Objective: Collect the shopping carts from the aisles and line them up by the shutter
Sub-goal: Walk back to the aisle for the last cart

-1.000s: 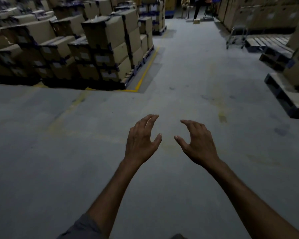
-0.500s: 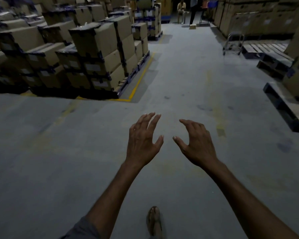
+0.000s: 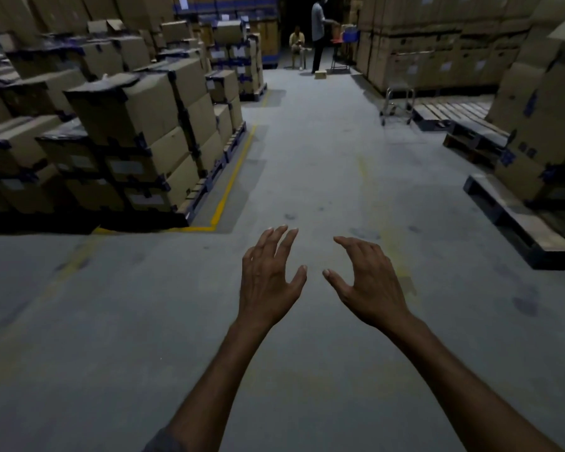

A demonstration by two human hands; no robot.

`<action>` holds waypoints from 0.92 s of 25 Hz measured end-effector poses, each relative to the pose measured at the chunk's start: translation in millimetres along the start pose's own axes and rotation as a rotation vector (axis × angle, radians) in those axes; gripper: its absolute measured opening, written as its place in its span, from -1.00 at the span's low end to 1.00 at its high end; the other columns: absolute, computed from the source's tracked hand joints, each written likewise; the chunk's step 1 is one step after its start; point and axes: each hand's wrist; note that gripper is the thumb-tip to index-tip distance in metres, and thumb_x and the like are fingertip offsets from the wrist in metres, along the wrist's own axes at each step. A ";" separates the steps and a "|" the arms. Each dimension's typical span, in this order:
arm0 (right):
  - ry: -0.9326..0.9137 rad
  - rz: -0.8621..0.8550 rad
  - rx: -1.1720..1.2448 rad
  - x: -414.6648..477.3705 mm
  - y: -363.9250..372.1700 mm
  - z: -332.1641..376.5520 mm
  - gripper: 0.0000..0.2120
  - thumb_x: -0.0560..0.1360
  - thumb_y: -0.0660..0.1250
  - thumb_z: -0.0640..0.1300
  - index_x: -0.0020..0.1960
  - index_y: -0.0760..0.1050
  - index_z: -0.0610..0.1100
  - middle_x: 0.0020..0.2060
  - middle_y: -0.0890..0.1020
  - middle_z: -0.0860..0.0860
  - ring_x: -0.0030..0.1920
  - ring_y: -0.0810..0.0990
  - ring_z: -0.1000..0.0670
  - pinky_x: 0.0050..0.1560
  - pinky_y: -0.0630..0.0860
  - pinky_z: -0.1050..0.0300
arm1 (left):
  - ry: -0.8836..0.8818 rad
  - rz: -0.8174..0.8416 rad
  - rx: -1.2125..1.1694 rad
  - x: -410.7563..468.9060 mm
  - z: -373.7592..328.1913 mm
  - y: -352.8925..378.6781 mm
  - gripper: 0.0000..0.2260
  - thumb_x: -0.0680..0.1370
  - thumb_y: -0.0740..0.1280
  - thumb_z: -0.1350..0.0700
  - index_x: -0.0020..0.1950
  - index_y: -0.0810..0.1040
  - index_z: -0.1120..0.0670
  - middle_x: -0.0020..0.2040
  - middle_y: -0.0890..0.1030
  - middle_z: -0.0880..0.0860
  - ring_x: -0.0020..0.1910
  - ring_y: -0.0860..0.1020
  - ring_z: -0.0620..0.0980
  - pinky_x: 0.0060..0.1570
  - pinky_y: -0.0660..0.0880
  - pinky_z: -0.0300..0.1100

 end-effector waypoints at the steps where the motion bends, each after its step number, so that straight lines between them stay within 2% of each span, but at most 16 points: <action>1: 0.007 -0.012 -0.002 16.6 3.6 -3.5 -0.41 0.55 0.34 0.23 0.50 0.28 0.10 0.39 0.47 0.04 0.40 0.38 -0.02 0.32 0.39 -0.05 | 0.010 -0.002 -0.008 18.6 5.3 6.0 -0.38 0.58 0.33 -0.13 0.61 0.24 -0.08 0.59 0.29 -0.07 0.61 0.16 -0.04 0.46 0.24 0.01; 9: 0.039 -0.064 -0.021 135.9 33.1 -66.6 -0.41 0.55 0.35 0.21 0.51 0.29 0.08 0.37 0.50 0.03 0.38 0.39 -0.02 0.31 0.38 -0.03 | 0.052 0.020 -0.050 136.6 32.6 79.1 -0.45 0.58 0.33 -0.14 0.55 0.34 -0.07 0.53 0.39 -0.08 0.58 0.23 -0.06 0.43 0.29 0.01; 23: 0.028 -0.056 -0.058 397.9 57.2 -279.2 -0.44 0.55 0.34 0.22 0.48 0.33 0.09 0.38 0.48 0.05 0.39 0.38 -0.02 0.31 0.38 -0.03 | 0.040 -0.010 -0.100 422.7 -15.5 249.5 -0.43 0.56 0.37 -0.11 0.55 0.32 -0.11 0.51 0.38 -0.09 0.53 0.29 -0.05 0.34 0.34 -0.01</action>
Point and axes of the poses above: each hand's wrist, its own x-axis towards the middle knuckle, its own y-axis out of the palm, z = x × y
